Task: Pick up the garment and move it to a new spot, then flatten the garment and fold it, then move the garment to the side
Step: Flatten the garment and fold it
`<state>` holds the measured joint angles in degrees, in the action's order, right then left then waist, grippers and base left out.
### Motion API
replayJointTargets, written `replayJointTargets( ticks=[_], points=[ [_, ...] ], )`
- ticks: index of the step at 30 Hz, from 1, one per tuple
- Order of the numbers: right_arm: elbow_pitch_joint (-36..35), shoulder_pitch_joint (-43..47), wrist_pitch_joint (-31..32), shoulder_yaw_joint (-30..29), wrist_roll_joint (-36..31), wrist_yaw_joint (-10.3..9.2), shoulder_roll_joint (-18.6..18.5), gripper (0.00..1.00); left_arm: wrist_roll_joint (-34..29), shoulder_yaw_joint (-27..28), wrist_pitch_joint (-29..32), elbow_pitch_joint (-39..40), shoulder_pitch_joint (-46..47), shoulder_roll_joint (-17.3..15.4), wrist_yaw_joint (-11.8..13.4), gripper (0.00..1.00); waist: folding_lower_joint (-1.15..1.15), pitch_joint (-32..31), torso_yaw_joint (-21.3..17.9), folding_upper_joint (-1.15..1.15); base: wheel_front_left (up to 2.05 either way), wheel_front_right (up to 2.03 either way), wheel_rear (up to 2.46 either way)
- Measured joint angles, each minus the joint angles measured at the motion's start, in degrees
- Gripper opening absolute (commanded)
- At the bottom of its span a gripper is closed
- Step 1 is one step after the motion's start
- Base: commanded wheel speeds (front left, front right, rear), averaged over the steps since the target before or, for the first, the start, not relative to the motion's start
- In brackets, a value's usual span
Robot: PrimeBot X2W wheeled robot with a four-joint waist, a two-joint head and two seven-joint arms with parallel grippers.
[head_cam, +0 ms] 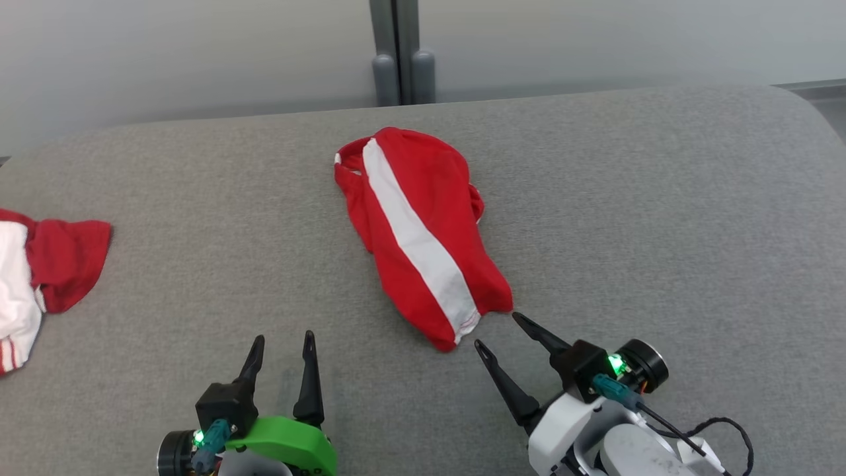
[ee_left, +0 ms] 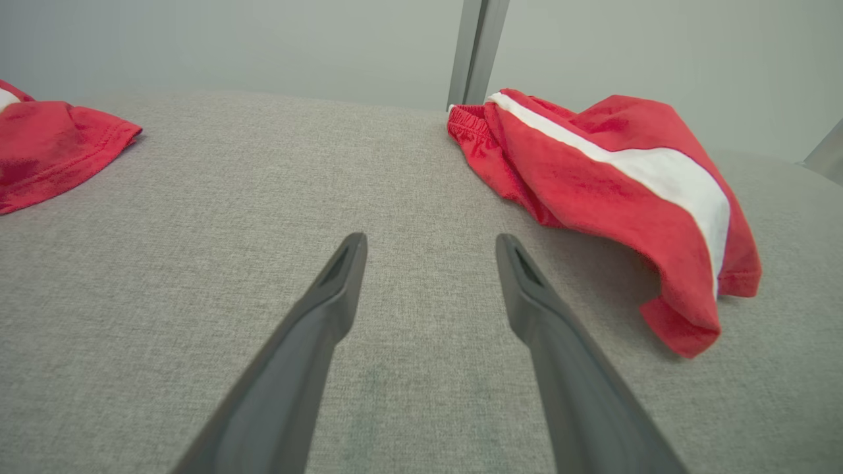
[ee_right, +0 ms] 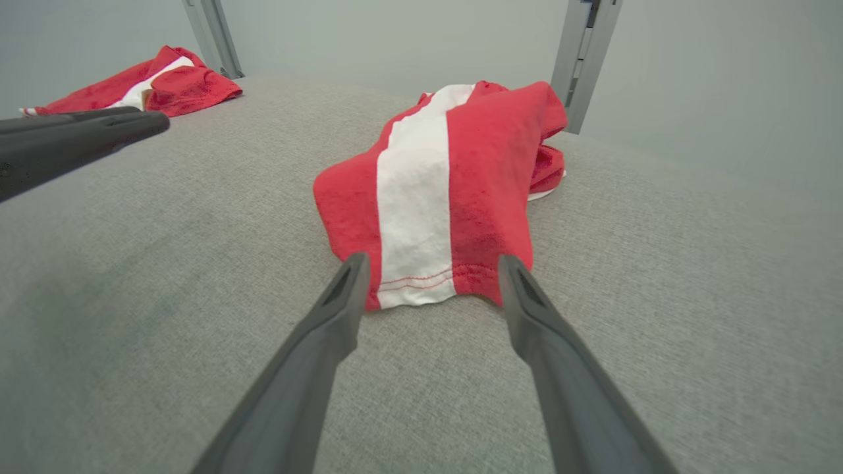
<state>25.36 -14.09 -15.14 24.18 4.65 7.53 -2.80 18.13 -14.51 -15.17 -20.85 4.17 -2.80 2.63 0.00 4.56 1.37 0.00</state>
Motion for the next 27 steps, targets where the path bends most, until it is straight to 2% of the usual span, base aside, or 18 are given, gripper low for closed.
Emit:
replayJointTargets(
  ticks=[5, 14, 15, 16, 18, 22, 27],
  points=[
    [5.5, -4.5, 0.0, 2.6, 1.2, 0.01, 0.0, 1.0, 0.5, -1.0, 0.0, -0.1, 1.1, 0.0, 0.3, 1.0, 0.0, 1.3, 4.0, 0.0, 0.0, 0.0, 0.0],
    [11.9, -8.0, 0.0, 0.8, 0.6, 0.0, 0.0, 1.0, 1.1, -2.2, 0.0, 0.1, 2.2, 0.0, 0.4, 1.0, 0.0, 4.2, 10.1, 0.0, 0.0, 0.0, 0.0],
    [12.2, -8.3, 0.0, 0.7, 0.5, 0.01, 0.0, 0.96, 1.2, -2.4, 0.0, 0.1, 2.3, 0.0, 0.4, 1.0, 0.0, 4.7, 10.6, 0.0, 0.0, 0.0, 0.0],
    [12.8, -8.6, 0.0, 0.5, 0.3, 0.0, 0.0, 0.43, 1.4, -2.5, 0.0, 0.1, 2.5, 0.0, 0.4, 1.0, 0.0, 5.1, 11.0, 0.0, 0.0, 0.0, 0.0],
    [13.6, -8.9, 0.0, -0.3, 0.2, 0.01, 0.0, 0.0, 1.5, -2.6, 0.0, 0.2, 2.8, 0.0, 0.4, 1.0, 0.0, 5.8, 11.8, 0.0, 0.0, 0.0, 0.0],
    [13.3, -8.9, 0.0, -2.7, -0.4, 0.0, 0.0, 0.0, 1.5, -2.5, 0.0, 0.2, 2.9, 0.0, 0.7, 1.0, 0.0, 6.7, 12.6, 0.0, 0.0, 0.0, 0.0],
    [10.9, -6.5, 0.0, -6.4, -2.2, 0.01, 0.1, 0.0, 1.5, -1.8, 0.0, 0.1, 2.9, 0.0, 0.6, 1.0, 0.0, 6.4, 11.5, 0.0, 0.0, 0.0, 0.0]
  ],
)
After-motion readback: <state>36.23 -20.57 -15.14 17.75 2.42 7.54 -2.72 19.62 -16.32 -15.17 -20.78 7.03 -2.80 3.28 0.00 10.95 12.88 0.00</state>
